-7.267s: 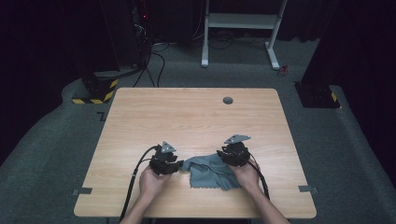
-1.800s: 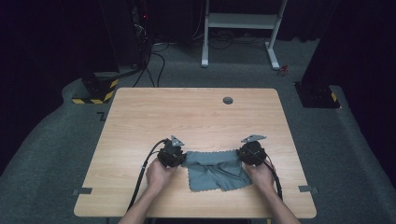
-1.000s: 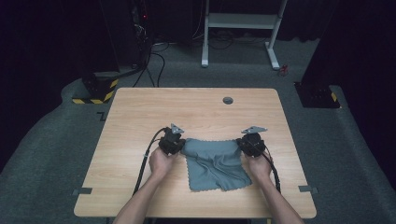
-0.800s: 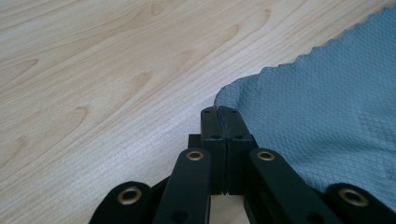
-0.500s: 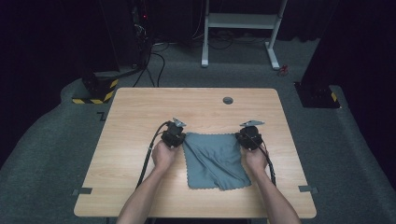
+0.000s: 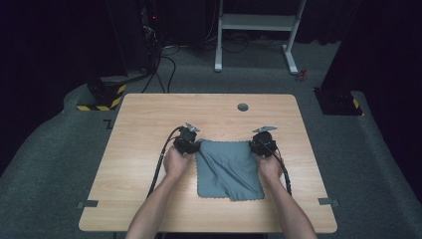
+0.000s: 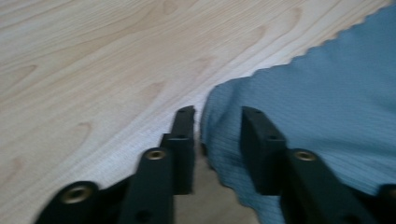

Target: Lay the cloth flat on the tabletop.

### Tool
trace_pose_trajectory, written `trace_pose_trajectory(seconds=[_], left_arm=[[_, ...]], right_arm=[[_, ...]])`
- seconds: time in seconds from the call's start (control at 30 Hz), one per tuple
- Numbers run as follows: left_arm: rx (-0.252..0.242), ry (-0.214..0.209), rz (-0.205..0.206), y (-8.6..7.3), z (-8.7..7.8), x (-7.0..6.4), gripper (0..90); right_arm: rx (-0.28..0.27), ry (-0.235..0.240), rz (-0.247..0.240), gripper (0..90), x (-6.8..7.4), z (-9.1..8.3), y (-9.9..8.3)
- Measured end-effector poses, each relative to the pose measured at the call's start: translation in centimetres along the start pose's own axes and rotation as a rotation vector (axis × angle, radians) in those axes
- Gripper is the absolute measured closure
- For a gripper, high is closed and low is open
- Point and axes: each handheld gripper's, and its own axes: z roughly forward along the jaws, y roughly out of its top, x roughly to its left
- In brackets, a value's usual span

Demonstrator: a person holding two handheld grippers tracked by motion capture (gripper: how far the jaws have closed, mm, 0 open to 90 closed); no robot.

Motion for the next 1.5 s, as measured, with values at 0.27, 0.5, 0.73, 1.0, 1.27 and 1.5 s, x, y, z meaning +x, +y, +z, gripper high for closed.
trace_pose_trajectory(seconds=[0.27,0.5,0.73,1.0,1.27,1.5], left_arm=[[-0.044,-0.094,0.053,-2.4,-5.1,-2.3,50.5],[-0.033,-0.169,0.115,-6.1,-7.7,-5.3,56.1],[-0.027,-0.194,0.116,-8.8,-8.2,-6.8,60.2],[-0.031,-0.201,0.141,-9.6,-8.5,-7.9,65.8],[-0.005,-0.179,0.175,-9.9,-8.1,-8.4,68.5],[-0.008,-0.174,0.174,-10.1,-8.3,-8.3,73.1]], right_arm=[[-0.062,0.076,-0.028,66.8,0.7,-3.7,-1.9],[-0.062,0.161,-0.044,80.8,0.8,-6.3,-4.4],[-0.069,0.160,-0.107,82.8,2.3,-7.3,-7.0],[-0.080,0.167,-0.110,77.3,2.9,-8.1,-8.3],[-0.062,0.168,-0.115,77.4,3.0,-9.1,-10.5],[-0.077,0.183,-0.106,75.1,3.2,-10.0,-11.8]])
